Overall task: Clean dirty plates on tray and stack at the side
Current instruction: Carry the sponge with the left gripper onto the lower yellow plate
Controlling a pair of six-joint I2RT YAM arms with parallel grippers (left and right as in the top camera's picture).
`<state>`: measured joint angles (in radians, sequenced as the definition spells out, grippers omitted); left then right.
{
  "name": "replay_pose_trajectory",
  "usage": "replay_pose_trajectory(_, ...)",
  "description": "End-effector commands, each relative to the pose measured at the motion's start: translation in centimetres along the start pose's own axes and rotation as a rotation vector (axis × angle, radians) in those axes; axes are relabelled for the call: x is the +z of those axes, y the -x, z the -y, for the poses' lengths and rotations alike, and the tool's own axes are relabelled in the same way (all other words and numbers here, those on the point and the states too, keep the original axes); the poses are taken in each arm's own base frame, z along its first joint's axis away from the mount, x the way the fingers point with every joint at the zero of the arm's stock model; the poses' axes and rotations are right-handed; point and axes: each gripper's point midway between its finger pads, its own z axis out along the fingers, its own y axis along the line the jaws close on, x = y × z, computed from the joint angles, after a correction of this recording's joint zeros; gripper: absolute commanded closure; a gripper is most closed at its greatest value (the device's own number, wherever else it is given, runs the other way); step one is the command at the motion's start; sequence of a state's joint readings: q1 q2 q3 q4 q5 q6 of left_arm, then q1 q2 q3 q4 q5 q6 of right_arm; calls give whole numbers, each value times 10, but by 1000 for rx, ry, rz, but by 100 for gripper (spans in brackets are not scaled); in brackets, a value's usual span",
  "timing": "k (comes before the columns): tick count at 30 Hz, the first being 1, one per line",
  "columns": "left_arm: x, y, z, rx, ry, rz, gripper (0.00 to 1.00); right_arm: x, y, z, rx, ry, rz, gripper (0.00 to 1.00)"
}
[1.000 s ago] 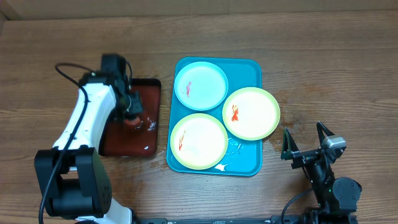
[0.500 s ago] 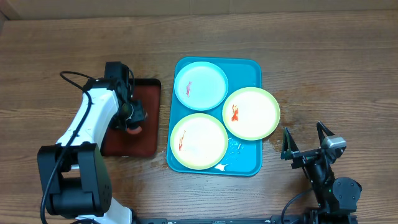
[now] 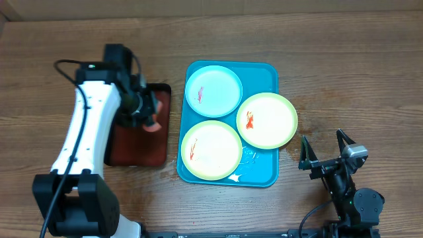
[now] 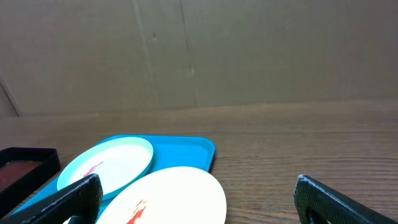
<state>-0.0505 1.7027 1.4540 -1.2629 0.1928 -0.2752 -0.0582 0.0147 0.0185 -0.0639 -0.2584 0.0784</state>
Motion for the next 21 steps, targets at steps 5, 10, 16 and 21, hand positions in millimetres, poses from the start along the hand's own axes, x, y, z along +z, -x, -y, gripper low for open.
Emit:
replay_pose_trajectory(5, 46, -41, 68, 202, -90, -62, 96, -1, 2, -14, -4, 82, 15, 0)
replay_pose_trajectory(10, 77, -66, 91, 271, -92, -70, 96, -7, 13, -45, -23, 260, 54, 0)
replay_pose_trajectory(16, 104, -77, 75, 285, 83, -14, 96, -17, 61, -59, 46, 322, 199, 0)
replay_pose_trajectory(21, 113, -75, 70, 312, 132, 28, 96, -30, 101, -67, 33, 319, 213, 0)
